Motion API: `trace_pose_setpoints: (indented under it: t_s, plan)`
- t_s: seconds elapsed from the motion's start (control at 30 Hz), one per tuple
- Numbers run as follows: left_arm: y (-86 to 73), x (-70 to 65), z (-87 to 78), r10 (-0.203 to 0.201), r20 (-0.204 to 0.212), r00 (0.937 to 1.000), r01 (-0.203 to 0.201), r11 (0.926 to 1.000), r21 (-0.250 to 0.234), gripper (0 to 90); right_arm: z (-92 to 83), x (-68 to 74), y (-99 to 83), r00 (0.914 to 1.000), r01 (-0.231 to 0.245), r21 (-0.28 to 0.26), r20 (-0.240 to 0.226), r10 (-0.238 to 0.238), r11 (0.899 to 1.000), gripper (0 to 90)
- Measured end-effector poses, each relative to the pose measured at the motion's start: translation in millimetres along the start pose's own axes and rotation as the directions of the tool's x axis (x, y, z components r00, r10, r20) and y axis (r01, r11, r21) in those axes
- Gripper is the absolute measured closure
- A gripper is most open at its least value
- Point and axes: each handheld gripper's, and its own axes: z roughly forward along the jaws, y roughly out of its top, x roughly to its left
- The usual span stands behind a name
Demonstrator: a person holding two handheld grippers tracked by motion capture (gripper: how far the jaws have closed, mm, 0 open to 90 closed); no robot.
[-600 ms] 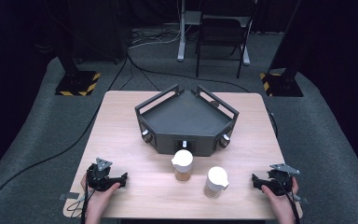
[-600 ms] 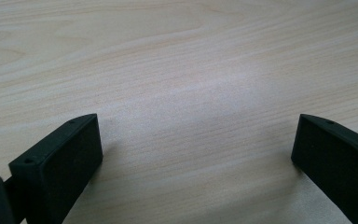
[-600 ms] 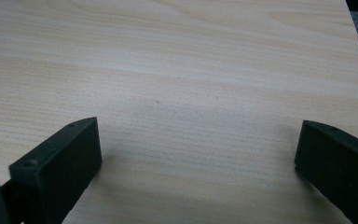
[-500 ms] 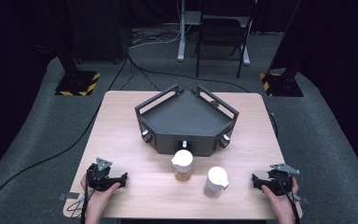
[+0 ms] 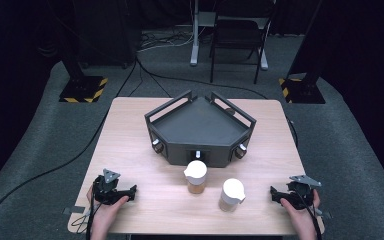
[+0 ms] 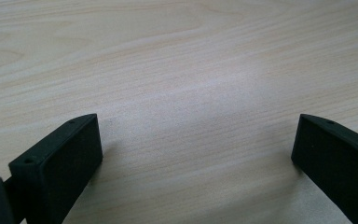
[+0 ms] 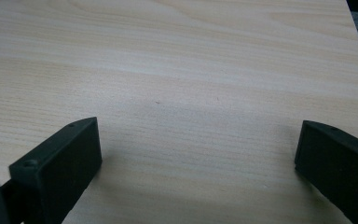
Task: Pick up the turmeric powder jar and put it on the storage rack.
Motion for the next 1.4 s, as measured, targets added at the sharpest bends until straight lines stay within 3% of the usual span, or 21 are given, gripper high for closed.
trace_pose_setpoints:
  t_s: [0.7, 0.87, 1.4]
  plan:
    - [-1.2, 1.3, -1.4, 0.0, 0.002, 1.0, 0.0, 1.0, -0.001, 1.9, 0.2, 0.5, 0.2, 1.0, -0.002, 0.0, 0.002, 0.002, 1.0, 0.0]
    - [-4.3, 2.6, -3.7, -0.004, 0.0, 1.0, 0.004, 0.9999, -0.012, 5.4, 0.2, 0.5, 0.3, 1.0, -0.001, 0.0, 0.002, 0.001, 1.0, 0.0]
    - [-6.0, 6.2, -12.1, -0.019, 0.087, 0.996, 0.023, 0.9985, -0.049, 6.9, 0.4, 0.5, 0.3, 1.0, -0.002, 0.0, 0.002, 0.002, 1.0, 0.0]
